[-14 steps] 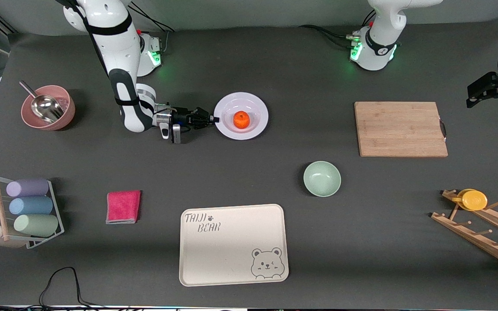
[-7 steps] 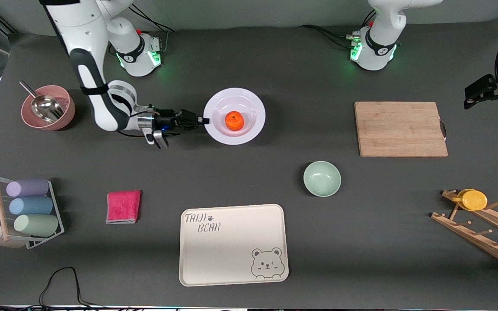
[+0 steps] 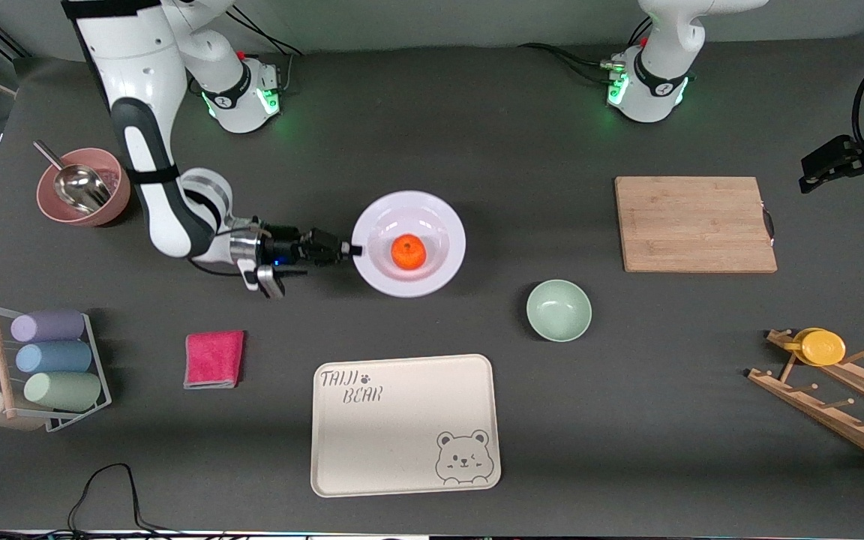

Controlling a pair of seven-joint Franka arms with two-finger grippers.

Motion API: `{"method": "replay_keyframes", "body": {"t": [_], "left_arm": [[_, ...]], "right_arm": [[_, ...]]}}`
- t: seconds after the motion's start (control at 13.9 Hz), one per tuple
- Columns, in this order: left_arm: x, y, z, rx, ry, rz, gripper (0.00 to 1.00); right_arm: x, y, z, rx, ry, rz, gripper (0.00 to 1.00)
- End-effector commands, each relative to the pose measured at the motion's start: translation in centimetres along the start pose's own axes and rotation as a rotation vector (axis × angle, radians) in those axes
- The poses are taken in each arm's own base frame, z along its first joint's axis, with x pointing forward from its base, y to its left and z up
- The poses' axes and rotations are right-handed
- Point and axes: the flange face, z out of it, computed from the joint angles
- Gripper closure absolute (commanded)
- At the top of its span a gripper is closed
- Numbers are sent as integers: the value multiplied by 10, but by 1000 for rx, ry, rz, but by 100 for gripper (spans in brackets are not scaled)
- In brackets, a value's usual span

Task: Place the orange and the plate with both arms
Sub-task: 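Slide the plate with the right gripper onto the bear placemat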

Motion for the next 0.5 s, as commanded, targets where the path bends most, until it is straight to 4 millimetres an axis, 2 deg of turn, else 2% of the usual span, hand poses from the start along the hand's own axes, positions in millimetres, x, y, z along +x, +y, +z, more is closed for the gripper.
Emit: {"method": "replay_keyframes", "body": {"t": [0.0,0.07,0.29,0.43], "left_arm": [[-5,1,-2,-14,10,-20,0],[-5,1,-2,-14,10,-20,0],[-5,2,-1,-14,9,-19,0],[-5,3,1,-14,6,-17,0]], "right_arm": [[86,3,13,-13,-15,31,100],[110,7,15,-21,-13,33,100],[177,1,18,-16,6,33,100],[211,5,19,-19,5,29,100]]}}
